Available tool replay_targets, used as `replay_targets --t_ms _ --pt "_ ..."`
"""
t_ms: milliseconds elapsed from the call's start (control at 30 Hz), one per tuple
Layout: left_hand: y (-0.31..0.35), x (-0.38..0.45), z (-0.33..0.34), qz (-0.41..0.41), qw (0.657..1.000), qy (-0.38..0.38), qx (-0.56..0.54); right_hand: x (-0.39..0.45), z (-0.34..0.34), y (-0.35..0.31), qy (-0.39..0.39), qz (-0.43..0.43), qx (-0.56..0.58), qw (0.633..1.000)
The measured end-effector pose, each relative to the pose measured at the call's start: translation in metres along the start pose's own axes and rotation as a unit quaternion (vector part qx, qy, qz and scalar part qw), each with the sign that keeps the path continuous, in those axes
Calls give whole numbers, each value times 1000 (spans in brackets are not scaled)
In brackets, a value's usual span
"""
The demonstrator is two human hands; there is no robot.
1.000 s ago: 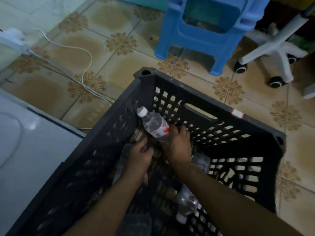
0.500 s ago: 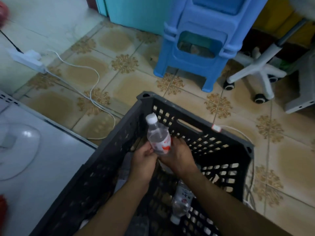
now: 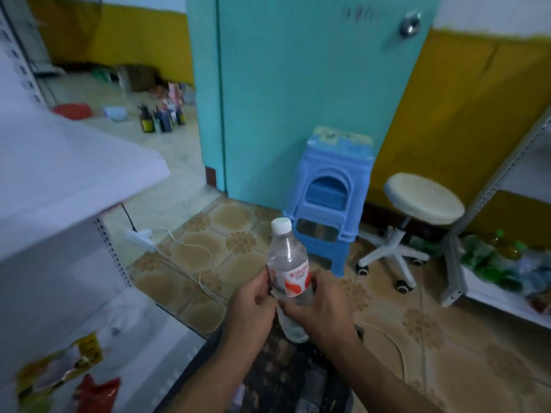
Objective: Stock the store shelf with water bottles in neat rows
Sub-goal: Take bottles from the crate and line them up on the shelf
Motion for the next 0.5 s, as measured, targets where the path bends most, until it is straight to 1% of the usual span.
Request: replay_targets --t_ms 167,300,400,500 --pt "111 -62 -57 110 992 60 5 -32 -45 -125 43 -89 10 995" --pt "172 -114 -109 177 975 122 48 -63 -57 -215 51 -174 9 983" --pt "206 -156 -150 207 960 172 77 -92 -55 -276 32 -231 33 972" --pt "226 -197 -191 211 946 225 99 -125 -38 -330 -6 -278 63 959"
Point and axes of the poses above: each hand's wrist, its own x-axis towards the middle knuckle, its own z-axis out of the palm, y = z × x, the point moved 1 cm from there along x, towards the middle knuckle, and after that the axes turned 1 degree about z, right-handed, at the moved point
